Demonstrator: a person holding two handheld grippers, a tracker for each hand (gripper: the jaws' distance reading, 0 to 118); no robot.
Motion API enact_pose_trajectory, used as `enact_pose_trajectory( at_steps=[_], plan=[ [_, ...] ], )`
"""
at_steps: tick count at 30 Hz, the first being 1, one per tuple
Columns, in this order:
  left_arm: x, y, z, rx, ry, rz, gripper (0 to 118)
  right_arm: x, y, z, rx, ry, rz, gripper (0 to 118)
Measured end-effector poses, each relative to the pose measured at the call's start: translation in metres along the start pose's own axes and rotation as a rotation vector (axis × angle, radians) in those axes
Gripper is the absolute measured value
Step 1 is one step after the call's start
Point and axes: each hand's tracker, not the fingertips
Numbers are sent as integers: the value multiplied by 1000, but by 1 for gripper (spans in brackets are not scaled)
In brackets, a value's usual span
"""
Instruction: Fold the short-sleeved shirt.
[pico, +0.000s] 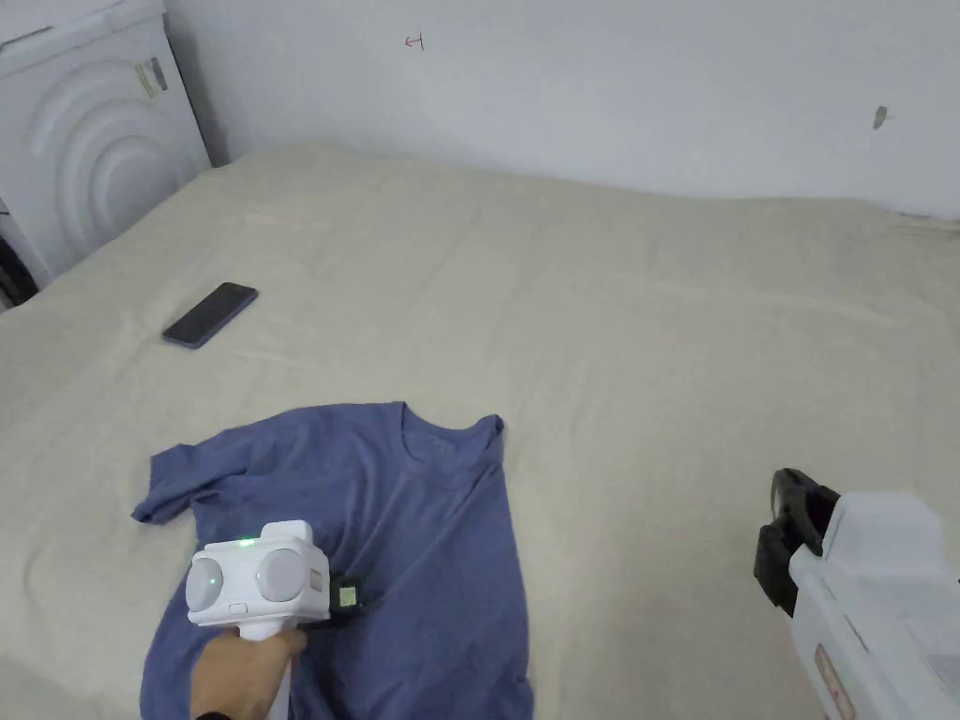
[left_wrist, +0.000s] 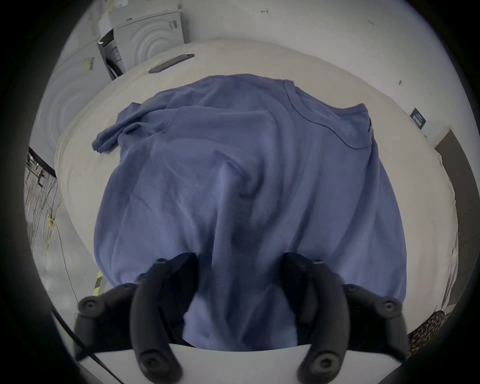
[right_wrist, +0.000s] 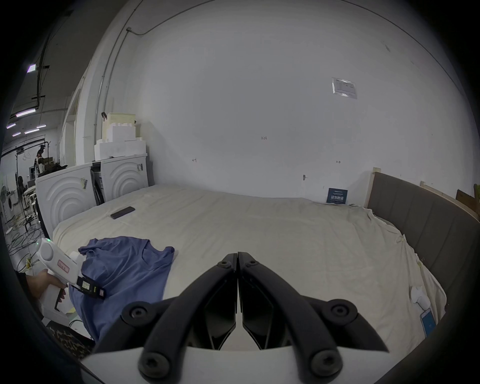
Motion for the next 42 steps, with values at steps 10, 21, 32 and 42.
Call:
enact_pose_trajectory(
  at_steps=[10,21,32,42],
  plan=[
    [-23,5,31,104,-162,85,0,18,6,16,23,-17,-20,0],
    [28,48,145,363,-406,-57,0,60,13,52,85,-94,-63,0],
    [216,70,233,482,-648,-445,0,120,13,106,136,-251,-97,0],
    [330,32,245,406,-863,-646,0,169,8,144,148,-393,-110,0]
  ],
)
